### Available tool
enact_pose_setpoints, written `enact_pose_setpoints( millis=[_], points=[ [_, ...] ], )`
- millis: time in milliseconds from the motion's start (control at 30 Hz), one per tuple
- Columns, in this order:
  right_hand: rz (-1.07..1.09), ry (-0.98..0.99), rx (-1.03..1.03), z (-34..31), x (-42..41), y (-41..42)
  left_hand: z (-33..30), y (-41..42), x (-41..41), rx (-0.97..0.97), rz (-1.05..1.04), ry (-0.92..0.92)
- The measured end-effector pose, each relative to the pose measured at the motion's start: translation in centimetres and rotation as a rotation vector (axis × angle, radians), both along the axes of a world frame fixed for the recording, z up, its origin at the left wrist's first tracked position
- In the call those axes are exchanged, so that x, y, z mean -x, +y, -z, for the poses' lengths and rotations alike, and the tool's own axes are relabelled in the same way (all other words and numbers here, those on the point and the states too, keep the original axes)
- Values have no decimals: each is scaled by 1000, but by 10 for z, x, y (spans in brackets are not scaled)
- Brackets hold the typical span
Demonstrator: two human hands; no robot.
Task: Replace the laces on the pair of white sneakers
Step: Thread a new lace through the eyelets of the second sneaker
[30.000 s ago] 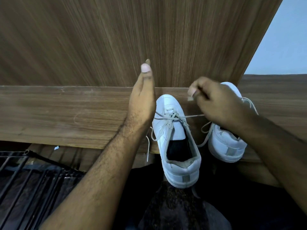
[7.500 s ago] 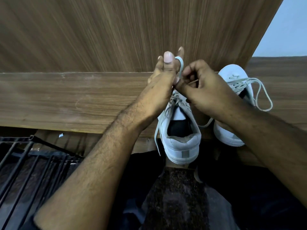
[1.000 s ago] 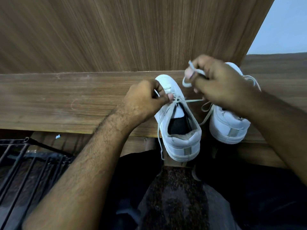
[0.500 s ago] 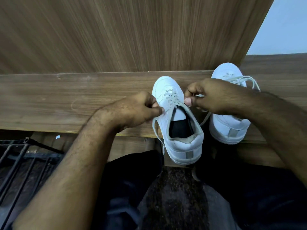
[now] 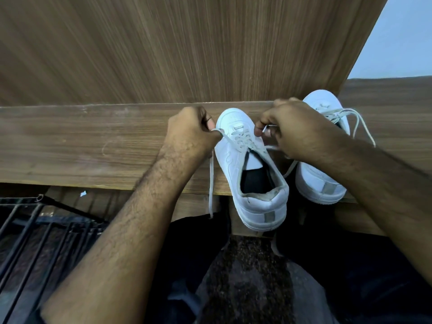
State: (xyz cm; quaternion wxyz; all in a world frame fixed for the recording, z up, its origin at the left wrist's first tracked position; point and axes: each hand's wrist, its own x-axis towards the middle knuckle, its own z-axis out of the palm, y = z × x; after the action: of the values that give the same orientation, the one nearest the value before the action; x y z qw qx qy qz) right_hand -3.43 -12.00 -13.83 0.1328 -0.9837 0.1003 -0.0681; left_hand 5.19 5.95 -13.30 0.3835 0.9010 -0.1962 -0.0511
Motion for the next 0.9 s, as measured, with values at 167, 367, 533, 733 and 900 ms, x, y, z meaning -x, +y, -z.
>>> enact_pose_setpoints(
  millis=[167,367,533,733,900],
  points=[
    [64,18,156,-1,5,0,1,4,0,53,-78,104],
    [73,-171,-242,0,1,14,-1,-5,0,-51,-18,-98],
    [-18,27,-281,15,-8,9,17,-14,3,-164,262,34],
    [30,-27,-307,22,-14,5,24,-21,-5,-148,246,-45],
    [68,-59,-348,28,-22,4,25,-22,-10,-87,205,33]
  ],
)
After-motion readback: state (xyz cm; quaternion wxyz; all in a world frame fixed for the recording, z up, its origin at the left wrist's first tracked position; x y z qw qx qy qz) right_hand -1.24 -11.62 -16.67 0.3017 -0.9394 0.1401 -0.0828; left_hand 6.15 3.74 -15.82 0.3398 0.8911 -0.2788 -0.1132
